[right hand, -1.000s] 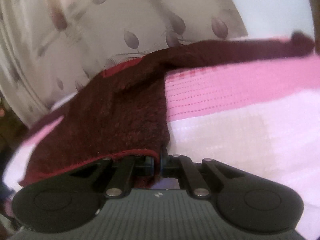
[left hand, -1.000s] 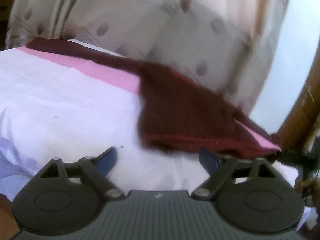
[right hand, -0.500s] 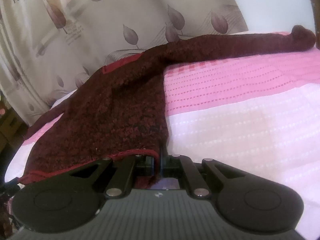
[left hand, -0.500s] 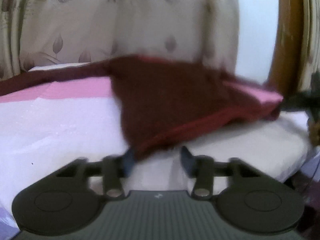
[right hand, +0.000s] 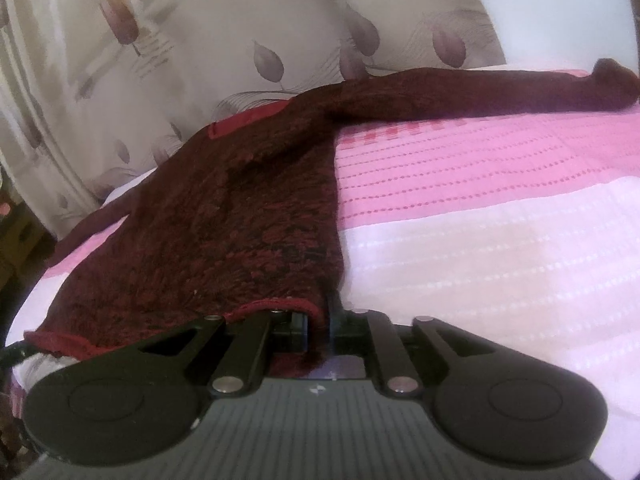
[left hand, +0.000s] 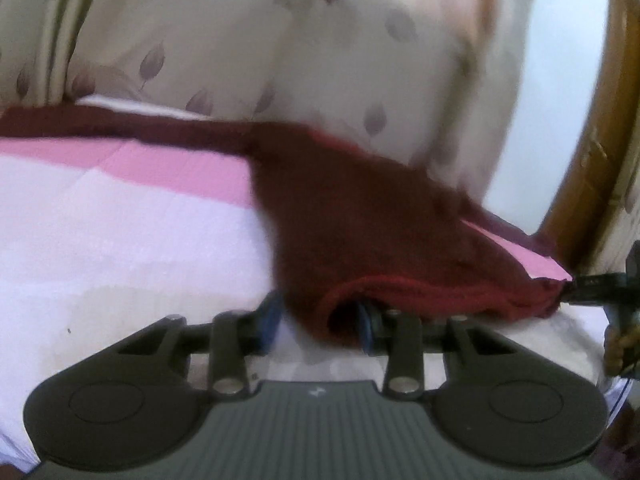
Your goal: Fold small clothes
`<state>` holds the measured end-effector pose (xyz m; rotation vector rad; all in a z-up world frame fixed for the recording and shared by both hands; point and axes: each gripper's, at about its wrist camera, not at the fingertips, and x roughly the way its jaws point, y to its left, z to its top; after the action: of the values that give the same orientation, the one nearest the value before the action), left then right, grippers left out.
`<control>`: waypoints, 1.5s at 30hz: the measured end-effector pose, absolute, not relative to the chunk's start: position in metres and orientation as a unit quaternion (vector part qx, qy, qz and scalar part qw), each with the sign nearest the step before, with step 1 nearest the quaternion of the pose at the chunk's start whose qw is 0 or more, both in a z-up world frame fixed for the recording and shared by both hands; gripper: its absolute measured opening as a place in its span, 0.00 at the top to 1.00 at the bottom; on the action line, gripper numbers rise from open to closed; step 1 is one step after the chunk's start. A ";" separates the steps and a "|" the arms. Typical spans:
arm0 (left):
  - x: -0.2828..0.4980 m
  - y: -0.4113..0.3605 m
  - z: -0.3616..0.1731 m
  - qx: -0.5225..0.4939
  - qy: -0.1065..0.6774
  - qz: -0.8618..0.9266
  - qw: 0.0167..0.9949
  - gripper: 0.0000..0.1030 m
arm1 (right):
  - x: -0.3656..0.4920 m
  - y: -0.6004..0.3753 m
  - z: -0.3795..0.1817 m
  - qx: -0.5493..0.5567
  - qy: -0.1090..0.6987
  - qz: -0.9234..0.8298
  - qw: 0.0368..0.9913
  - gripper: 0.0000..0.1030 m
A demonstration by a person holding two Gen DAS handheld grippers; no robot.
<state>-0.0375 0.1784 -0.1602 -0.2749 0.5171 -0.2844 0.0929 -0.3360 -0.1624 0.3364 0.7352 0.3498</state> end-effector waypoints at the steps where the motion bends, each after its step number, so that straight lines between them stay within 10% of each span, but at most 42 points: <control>1: -0.036 0.175 -0.162 -0.131 0.258 -0.140 0.947 0.62 | 0.093 -0.336 -0.162 0.164 0.357 0.167 0.904 0.83; 7: -0.029 0.148 -0.163 -0.090 0.249 -0.129 0.956 0.63 | 0.098 -0.326 -0.159 0.146 0.359 0.157 0.908 0.78; 11: -0.023 0.147 -0.161 -0.109 0.246 -0.081 0.959 0.95 | 0.102 -0.312 -0.159 0.094 0.353 0.150 0.919 0.81; 36: -0.136 0.216 -0.140 -0.224 0.177 0.057 0.957 0.96 | -0.024 -0.359 -0.124 0.238 0.350 0.189 0.886 0.91; 41: -0.106 0.206 -0.117 -0.193 0.173 0.013 0.966 0.93 | -0.010 -0.355 -0.095 0.148 0.316 0.192 0.917 0.82; 45: -0.054 0.201 -0.105 -0.229 0.176 -0.021 0.957 0.89 | 0.059 -0.349 -0.072 0.127 0.289 0.201 0.927 0.29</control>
<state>-0.0540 0.2013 -0.1048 -0.4639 0.3569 -0.0423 0.0594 -0.3490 -0.0720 0.2610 0.5928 0.4120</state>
